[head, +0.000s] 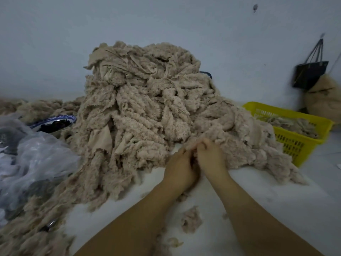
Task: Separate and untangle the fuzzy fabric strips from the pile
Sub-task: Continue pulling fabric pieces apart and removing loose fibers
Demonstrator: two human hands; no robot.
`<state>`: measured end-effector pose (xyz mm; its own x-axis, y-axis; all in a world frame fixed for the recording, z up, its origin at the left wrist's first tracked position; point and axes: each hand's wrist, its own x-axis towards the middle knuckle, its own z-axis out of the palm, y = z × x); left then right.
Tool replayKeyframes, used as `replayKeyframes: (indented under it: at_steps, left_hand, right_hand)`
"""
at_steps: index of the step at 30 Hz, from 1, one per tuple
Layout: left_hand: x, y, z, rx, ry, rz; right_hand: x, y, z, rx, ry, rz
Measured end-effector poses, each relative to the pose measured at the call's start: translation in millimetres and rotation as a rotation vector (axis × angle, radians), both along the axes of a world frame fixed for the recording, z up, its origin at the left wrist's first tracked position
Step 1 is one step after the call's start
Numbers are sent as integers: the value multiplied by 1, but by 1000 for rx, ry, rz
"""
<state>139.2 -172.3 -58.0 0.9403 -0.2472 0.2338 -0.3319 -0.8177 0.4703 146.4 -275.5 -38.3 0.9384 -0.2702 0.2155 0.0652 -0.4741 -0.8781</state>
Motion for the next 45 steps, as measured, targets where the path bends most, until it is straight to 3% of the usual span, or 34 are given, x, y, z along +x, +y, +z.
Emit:
replayKeyframes:
  at_steps: [5,8,11,13,17,23,26,30,33,35,37,39,41,43,45]
  left_hand:
    - [6,6,3,-325,5,190]
    - [4,7,4,-375,-4,203]
    - [4,7,3,-393,22,180]
    - [7,7,4,-392,25,199]
    - [11,4,4,-407,38,236]
    - [14,3,4,-406,55,269]
    - [15,4,4,-540,77,300]
    - [7,7,8,-675,-16,359]
    - [-1,19,20,-559,-205,259]
    - [-1,40,24,-276,-383,280]
    - [-2,68,21,27,-306,384]
    - [-4,95,15,165,-45,458]
    - [-7,107,18,23,85,437]
    - [-9,99,26,-158,-2,358]
    - [-19,75,36,-307,-61,263]
  right_hand:
    - [32,3,-10,67,184,131]
    - [57,-16,-6,105,257,227]
    - [83,-60,9,183,162,68]
    - [93,-76,15,122,63,-68]
    - [86,-27,13,71,-137,-61]
    - [65,25,-11,74,-2,122]
    - [60,34,-9,52,68,238]
    - [54,33,-12,-22,30,237]
    - [53,29,-13,0,37,227]
    - [52,29,-11,38,56,218]
    - [48,29,-10,68,83,229]
    - [37,32,-8,81,114,272]
    - [25,38,-7,74,138,352]
    - [11,50,-6,60,176,447]
    - [-2,59,0,249,270,493]
